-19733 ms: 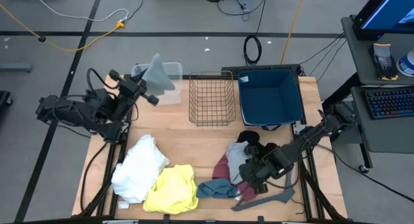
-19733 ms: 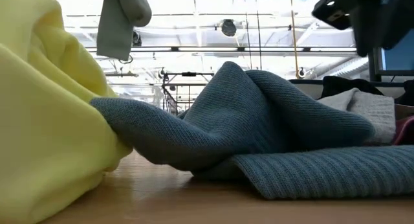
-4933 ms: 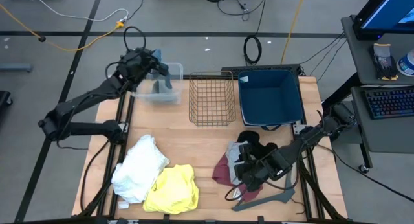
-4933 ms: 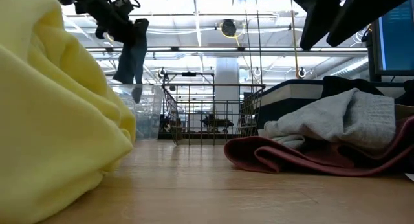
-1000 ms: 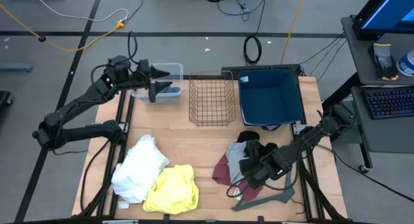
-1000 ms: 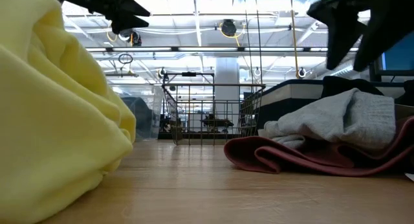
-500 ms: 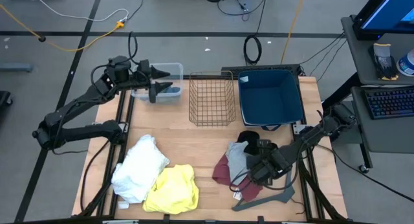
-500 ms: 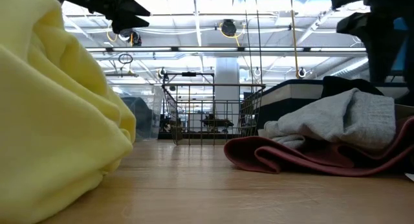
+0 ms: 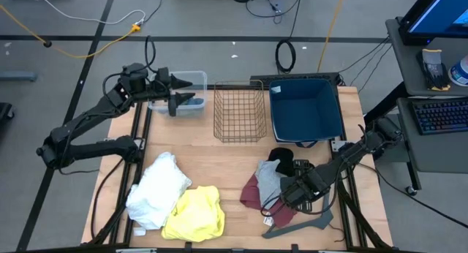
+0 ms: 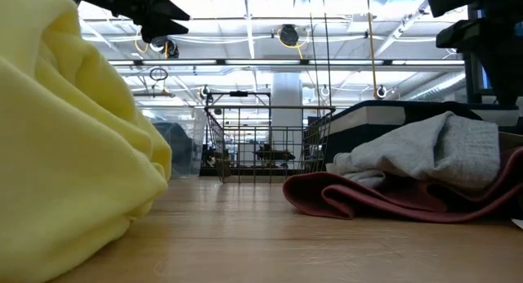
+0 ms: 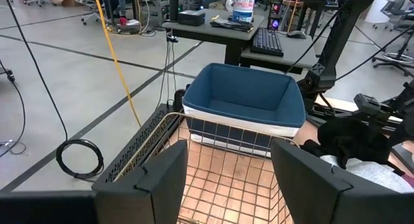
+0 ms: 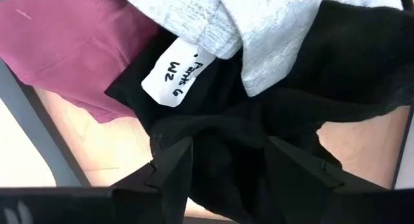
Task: Pick & Place Cloths
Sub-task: Put the black sock into the transparent container
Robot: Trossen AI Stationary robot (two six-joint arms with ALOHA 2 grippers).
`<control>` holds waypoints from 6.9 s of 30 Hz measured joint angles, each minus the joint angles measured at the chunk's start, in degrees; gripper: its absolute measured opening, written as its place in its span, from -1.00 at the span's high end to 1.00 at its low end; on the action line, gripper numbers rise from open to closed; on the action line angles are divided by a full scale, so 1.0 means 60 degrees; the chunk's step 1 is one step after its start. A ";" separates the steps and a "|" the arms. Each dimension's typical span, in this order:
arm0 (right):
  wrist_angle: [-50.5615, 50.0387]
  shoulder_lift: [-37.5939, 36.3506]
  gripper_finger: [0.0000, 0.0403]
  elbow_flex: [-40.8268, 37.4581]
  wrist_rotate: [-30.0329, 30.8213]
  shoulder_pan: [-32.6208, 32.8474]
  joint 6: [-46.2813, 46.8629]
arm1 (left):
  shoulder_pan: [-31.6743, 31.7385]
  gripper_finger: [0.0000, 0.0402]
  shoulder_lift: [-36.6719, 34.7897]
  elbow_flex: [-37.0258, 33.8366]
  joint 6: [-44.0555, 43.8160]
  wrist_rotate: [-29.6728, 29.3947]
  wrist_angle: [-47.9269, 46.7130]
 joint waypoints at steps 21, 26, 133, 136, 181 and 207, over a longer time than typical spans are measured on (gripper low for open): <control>-0.0043 -0.0326 0.08 0.0000 -0.0996 0.0000 -0.1084 | 0.0001 -0.13 0.0000 0.0000 -0.0107 -0.0010 -0.0015; 0.0477 -0.0641 0.08 0.0000 -0.0995 0.0000 -0.0933 | 0.0004 -0.13 0.0000 0.0000 -0.0146 -0.0011 -0.0018; 0.3831 -0.4296 0.91 -0.2273 -0.0696 0.0262 0.2005 | -0.1635 -0.13 0.0004 -0.0007 -0.0273 -0.0022 -0.0084; 0.4030 -0.4375 0.85 -0.2273 -0.0693 0.0262 0.2003 | -0.1700 -0.13 0.0004 -0.0007 -0.0273 -0.0022 -0.0084; 0.6509 -0.5792 0.82 -0.2908 0.0779 0.0266 -0.0255 | -0.1705 -0.13 0.0029 -0.0007 -0.0219 -0.0022 -0.0521; 0.6530 -0.5792 0.54 -0.3042 0.0839 0.0266 0.0007 | -0.1701 -0.13 0.2026 -0.0007 0.0036 -0.0020 -0.0112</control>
